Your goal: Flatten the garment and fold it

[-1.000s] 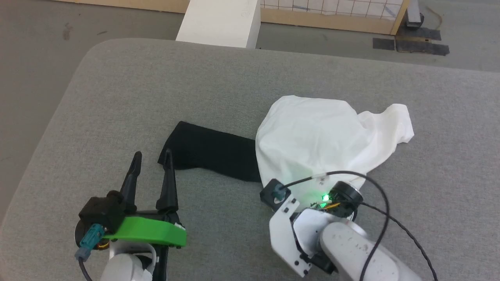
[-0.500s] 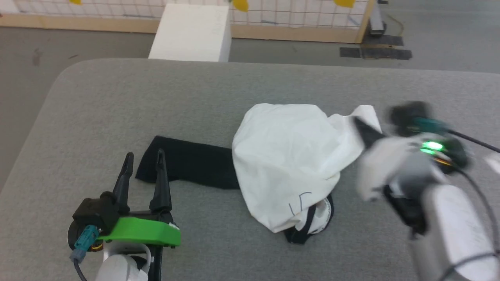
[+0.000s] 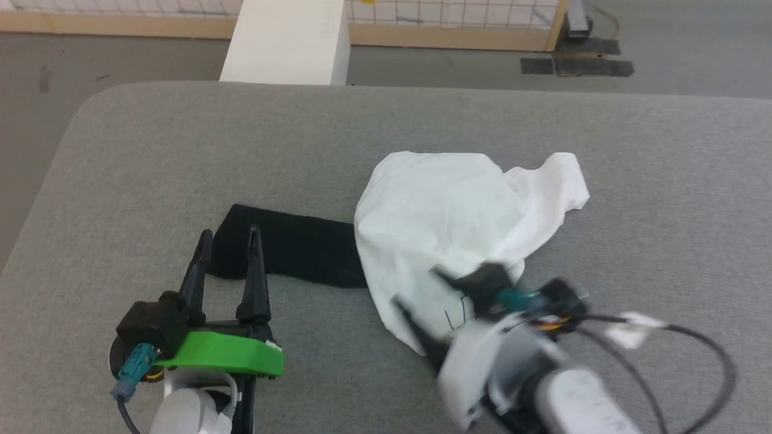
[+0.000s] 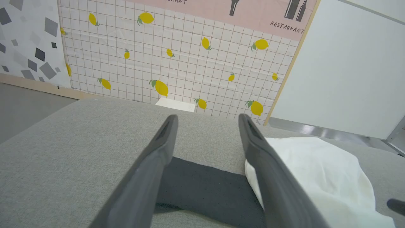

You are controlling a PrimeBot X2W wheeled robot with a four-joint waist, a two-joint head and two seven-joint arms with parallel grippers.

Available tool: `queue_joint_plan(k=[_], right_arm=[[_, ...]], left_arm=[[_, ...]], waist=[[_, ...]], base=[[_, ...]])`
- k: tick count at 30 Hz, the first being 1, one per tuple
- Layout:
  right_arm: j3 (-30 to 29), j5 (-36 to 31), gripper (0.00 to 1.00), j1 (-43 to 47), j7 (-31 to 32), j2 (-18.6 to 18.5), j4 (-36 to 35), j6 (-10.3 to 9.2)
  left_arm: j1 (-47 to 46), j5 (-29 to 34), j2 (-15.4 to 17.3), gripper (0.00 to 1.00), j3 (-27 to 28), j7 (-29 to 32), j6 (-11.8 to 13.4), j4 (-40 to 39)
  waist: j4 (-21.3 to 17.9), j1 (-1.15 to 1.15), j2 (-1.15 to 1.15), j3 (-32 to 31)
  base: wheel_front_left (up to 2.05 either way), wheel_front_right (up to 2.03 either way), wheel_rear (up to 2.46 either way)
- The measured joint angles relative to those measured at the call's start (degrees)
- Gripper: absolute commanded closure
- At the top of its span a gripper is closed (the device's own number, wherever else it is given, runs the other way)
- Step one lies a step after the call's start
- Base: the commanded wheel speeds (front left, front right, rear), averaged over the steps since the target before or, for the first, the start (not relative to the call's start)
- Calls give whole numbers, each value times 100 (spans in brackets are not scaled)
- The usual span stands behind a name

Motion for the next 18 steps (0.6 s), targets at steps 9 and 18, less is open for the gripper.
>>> queue_joint_plan(k=[9,18], right_arm=[[623,-734,0,-749,461,3,1592,0],[804,-636,28,-1433,1511,51,2337,0]], left_arm=[[-198,-208,-1,0,-279,-1,64,-69],[-280,-379,-2,0,-481,0,167,-79]], waist=[[363,0,0,316],[774,0,0,654]], base=[[0,0,0],[0,0,0]])
